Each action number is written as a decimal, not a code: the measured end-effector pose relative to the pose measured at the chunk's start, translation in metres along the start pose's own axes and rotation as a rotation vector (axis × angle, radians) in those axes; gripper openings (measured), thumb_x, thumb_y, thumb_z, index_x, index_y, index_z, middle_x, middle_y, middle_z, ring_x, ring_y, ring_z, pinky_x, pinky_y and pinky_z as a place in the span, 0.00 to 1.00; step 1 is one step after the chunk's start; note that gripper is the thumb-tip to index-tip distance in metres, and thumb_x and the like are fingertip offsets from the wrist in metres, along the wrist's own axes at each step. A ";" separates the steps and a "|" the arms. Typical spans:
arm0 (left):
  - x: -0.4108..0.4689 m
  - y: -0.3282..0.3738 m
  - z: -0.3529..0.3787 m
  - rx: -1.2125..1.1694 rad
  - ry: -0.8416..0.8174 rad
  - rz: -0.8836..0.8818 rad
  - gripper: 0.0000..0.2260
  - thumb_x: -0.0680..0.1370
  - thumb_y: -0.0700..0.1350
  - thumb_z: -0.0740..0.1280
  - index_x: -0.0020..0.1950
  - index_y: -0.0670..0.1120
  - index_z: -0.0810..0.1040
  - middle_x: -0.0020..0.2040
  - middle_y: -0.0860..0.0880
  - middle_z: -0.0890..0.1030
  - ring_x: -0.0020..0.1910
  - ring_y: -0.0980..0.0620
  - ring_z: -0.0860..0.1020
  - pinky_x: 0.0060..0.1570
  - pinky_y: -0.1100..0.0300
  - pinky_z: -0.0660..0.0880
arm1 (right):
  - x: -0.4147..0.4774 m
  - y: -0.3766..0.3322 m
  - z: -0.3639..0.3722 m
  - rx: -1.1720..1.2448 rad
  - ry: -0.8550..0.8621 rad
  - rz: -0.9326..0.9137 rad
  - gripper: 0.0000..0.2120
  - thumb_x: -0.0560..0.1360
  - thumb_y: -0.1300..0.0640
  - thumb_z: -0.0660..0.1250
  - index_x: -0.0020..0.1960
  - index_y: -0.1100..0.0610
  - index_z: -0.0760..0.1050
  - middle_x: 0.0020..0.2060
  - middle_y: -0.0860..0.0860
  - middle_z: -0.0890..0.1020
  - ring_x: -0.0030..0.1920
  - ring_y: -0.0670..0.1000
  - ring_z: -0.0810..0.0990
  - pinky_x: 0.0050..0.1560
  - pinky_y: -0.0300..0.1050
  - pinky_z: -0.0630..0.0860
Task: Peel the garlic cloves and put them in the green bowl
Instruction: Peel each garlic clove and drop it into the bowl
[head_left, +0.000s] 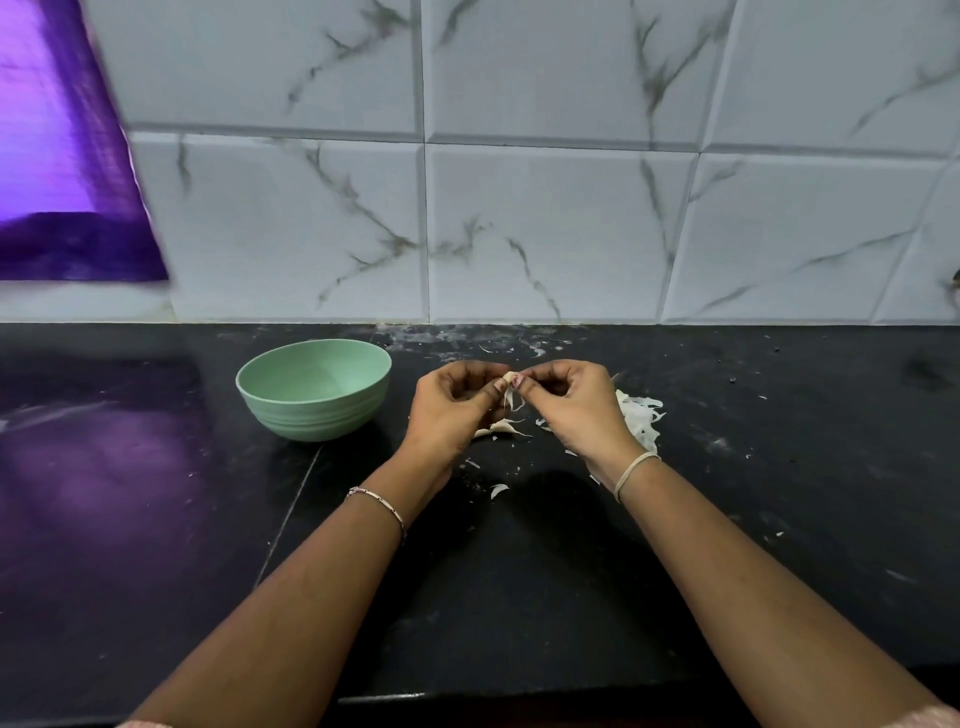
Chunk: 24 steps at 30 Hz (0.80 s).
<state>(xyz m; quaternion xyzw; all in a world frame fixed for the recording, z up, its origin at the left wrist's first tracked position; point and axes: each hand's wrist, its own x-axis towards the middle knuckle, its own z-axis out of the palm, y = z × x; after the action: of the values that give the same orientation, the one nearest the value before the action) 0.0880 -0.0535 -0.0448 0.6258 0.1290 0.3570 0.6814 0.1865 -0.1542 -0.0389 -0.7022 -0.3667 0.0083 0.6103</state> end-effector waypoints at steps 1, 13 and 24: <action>-0.001 0.001 0.000 -0.023 -0.002 -0.010 0.03 0.75 0.34 0.70 0.46 0.41 0.82 0.37 0.48 0.83 0.34 0.56 0.80 0.40 0.63 0.81 | 0.000 0.000 0.001 -0.013 -0.003 0.002 0.01 0.73 0.58 0.73 0.44 0.55 0.84 0.38 0.50 0.85 0.42 0.48 0.83 0.45 0.41 0.78; -0.006 0.005 -0.002 -0.197 -0.011 -0.164 0.04 0.74 0.34 0.71 0.48 0.38 0.82 0.39 0.44 0.84 0.37 0.52 0.82 0.42 0.60 0.82 | -0.005 -0.003 0.004 -0.213 0.033 -0.119 0.00 0.71 0.58 0.72 0.42 0.54 0.82 0.33 0.49 0.83 0.33 0.47 0.79 0.38 0.42 0.77; -0.003 0.014 -0.006 -0.328 -0.037 -0.376 0.04 0.75 0.32 0.68 0.46 0.36 0.81 0.36 0.44 0.83 0.32 0.53 0.80 0.36 0.65 0.81 | -0.004 -0.005 -0.008 -0.669 -0.003 -0.586 0.02 0.70 0.59 0.71 0.42 0.56 0.79 0.38 0.49 0.79 0.39 0.50 0.77 0.42 0.44 0.73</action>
<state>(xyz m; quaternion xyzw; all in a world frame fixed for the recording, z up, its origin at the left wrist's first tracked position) 0.0776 -0.0511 -0.0332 0.4782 0.1712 0.2285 0.8305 0.1845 -0.1634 -0.0343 -0.7274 -0.5337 -0.2831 0.3254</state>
